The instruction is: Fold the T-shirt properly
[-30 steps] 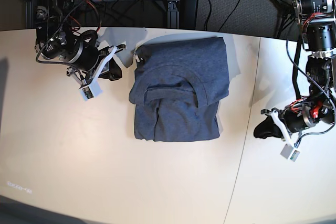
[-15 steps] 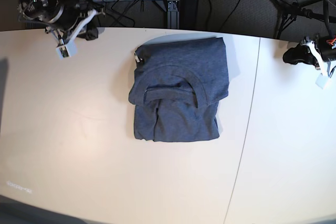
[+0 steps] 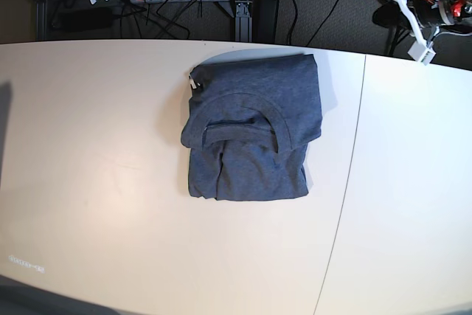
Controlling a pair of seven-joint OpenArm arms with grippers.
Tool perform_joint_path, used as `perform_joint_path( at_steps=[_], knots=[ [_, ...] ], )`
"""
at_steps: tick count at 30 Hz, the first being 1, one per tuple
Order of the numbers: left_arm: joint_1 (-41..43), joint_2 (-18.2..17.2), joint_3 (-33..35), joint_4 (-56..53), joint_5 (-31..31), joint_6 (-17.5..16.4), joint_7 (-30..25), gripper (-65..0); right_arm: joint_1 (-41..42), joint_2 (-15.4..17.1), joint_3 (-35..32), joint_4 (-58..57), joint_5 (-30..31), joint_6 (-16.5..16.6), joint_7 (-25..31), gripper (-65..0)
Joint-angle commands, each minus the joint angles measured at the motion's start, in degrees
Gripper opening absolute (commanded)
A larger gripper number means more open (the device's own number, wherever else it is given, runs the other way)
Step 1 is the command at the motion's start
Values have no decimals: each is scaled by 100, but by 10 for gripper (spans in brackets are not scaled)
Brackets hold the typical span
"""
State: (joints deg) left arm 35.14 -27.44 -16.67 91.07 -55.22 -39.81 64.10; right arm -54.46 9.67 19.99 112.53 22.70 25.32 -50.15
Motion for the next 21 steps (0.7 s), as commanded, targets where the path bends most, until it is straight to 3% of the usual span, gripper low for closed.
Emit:
perform_joint_path(
  at_steps=[1, 6, 9, 14, 17, 21],
  knots=[
    [26, -37, 157, 31, 258, -19, -160, -650, -68, -20, 31, -52, 24, 81, 48, -650],
    [-2, 133, 1453, -457, 1899, 7, -1237, -650, 81, -13, 31, -1174, 20, 46, 57, -650],
    [-166, 437, 2131, -940, 2830, 601, -1773, -650, 396, 35, 31, -2149, -157, 39, 118, -650],
    [-629, 1231, 2730, -2208, 4059, 1399, -1832, -650, 1047, 210, 31, -3742, -278, 37, 131, -650],
    [-925, 1445, 2835, -3152, 4474, 1410, -2378, -650, 1410, 205, 31, -4308, -273, 13, 136, -650],
    [-1394, 1606, 2833, -4336, 5051, 1414, -3635, -650, 1904, 208, 31, -4660, -258, 2, 339, -650]
  ],
)
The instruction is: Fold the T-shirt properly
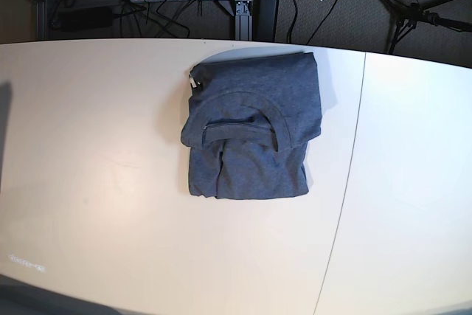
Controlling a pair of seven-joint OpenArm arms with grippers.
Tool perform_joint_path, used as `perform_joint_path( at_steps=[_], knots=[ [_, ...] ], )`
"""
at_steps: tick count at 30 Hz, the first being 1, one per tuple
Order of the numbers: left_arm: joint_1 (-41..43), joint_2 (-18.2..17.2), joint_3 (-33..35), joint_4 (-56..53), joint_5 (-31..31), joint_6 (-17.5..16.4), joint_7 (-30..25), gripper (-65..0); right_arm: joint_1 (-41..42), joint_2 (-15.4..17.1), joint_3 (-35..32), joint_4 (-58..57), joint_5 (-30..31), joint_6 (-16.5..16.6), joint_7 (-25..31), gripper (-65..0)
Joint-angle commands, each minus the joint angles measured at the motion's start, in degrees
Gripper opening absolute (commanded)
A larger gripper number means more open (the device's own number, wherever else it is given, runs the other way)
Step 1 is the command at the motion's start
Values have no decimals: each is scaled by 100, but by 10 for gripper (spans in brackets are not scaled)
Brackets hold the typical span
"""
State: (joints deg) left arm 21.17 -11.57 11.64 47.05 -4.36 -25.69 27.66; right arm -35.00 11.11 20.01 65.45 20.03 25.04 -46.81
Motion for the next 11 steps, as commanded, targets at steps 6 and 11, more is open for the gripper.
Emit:
perform_joint_path(
  at_steps=[6, 11],
  knots=[
    [-841, 177, 2, -1246, 57, 11, -201, -650, 702, -28, 28, -280, 11, 33, 140, -650],
    [-1276, 175, 2, -1602, 160, 63, -332, -650, 1189, -234, 28, -793, -15, 26, 197, -650]
  ],
)
